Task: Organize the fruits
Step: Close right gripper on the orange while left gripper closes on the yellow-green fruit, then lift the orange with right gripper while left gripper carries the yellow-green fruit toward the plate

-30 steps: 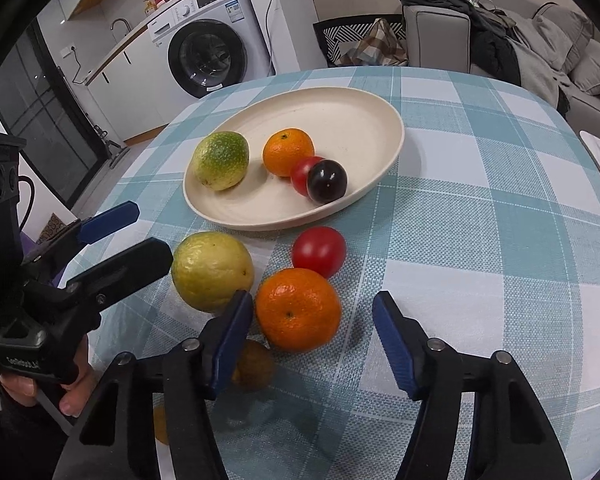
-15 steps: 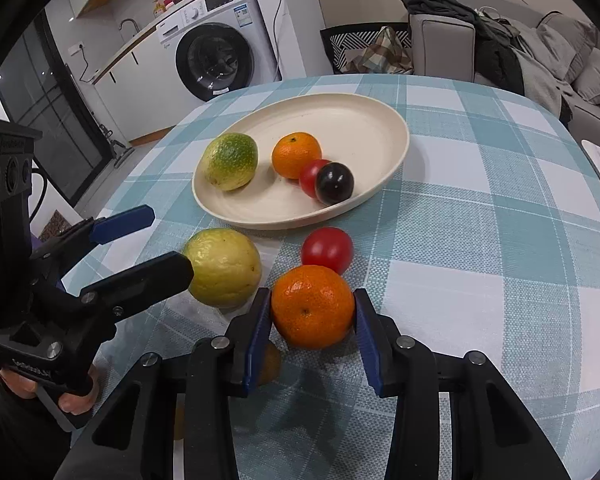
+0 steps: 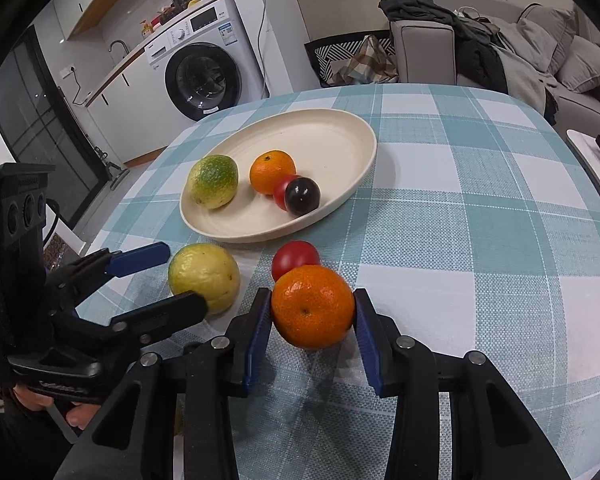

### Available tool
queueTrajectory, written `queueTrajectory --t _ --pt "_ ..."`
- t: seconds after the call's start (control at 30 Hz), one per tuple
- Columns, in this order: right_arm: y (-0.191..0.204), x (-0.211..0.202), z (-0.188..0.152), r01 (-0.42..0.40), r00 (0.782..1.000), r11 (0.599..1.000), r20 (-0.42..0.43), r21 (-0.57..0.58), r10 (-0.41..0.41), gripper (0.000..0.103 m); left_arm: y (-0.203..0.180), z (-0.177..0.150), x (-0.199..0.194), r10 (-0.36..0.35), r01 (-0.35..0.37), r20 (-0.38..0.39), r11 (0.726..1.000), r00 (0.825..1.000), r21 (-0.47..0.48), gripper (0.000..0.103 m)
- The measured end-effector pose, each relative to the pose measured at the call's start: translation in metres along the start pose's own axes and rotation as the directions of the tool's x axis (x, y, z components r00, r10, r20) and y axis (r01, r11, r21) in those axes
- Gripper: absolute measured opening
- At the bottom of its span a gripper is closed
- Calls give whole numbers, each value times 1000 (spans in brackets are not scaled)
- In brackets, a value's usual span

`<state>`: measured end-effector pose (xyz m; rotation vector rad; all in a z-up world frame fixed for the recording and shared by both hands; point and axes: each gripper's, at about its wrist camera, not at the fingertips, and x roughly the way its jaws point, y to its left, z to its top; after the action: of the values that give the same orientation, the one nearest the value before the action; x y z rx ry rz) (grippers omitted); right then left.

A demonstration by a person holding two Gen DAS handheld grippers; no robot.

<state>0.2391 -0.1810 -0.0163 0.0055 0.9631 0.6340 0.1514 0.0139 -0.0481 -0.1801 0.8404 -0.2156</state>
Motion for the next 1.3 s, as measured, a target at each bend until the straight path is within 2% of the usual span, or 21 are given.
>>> queueTrajectory --t 0.07,0.13,0.17,0.23,0.3,0.53,0.9,1.1,1.3 --pt "1 1 0 -2 1000 1000 1 -2 2 41 0 0 4 -20 20 -14 1000 1000 -4 79" --pt "2 2 0 -4 1000 1000 -1 -3 4 41 0 -1 7 -29 29 -26 1000 999 -3 73" --pt "3 2 0 -5 1000 1000 -1 -6 5 41 0 -1 7 -30 30 -28 1000 999 -3 67" --pt "3 1 0 -7 1000 1000 2 -8 7 41 0 -1 8 -46 46 -28 999 999 -9 62" --pt "3 1 0 -7 1000 1000 2 -7 7 41 -1 -1 7 -65 65 -28 998 997 -4 48" --pt "3 -3 -1 -3 1000 1000 12 -9 3 41 -3 -1 4 -71 71 -18 997 997 7 48" --pt "9 -9 1 -11 1000 1000 29 -27 11 41 13 6 -23 -83 86 81 996 993 -37 47" --pt "15 -10 3 -16 999 999 35 -36 17 41 23 7 -29 -80 87 101 994 992 -67 46" --pt "17 -9 6 -20 999 999 42 -44 22 41 20 7 -34 -76 82 125 995 989 -49 45"
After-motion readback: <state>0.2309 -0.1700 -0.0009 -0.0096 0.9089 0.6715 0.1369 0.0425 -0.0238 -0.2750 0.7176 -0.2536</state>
